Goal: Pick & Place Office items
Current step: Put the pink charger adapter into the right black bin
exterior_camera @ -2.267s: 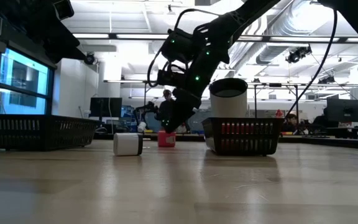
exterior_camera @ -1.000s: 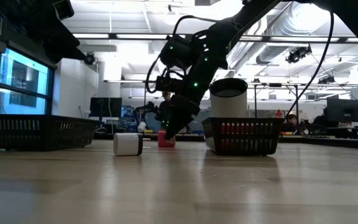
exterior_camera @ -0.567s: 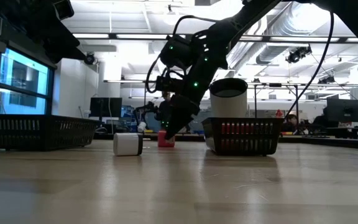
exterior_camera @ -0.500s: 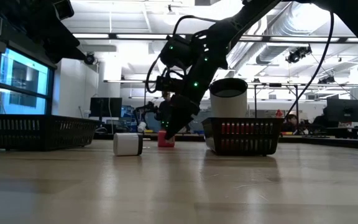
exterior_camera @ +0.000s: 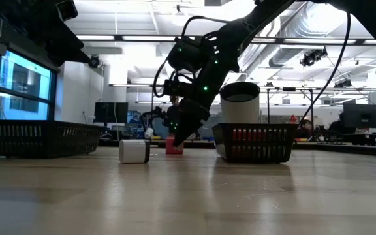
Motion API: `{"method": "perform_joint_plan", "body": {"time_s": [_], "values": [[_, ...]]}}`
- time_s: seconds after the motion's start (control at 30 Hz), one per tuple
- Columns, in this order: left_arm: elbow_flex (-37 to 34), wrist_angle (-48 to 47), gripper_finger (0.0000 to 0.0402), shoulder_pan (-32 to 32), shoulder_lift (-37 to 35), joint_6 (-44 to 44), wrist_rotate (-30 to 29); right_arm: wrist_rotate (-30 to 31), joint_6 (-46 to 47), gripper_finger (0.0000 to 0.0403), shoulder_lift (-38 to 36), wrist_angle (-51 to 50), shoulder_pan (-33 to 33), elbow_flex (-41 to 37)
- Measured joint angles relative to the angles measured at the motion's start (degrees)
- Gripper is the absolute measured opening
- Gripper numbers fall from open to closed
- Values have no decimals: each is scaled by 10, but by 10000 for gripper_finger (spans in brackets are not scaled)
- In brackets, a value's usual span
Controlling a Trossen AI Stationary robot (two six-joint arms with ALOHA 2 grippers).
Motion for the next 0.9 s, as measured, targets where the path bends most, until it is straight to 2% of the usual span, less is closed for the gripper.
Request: {"method": "perform_joint_plan", "body": {"time_s": [0.37,0.57,0.9], "values": [[0,0,216,0,0,0,0,2,-6,150,0,-2,7,2],[0,0,216,0,0,0,0,10,-7,150,-7,-44,13,34],[0,0,216,0,0,0,0,35,10,150,-66,-106,36,44]]}}
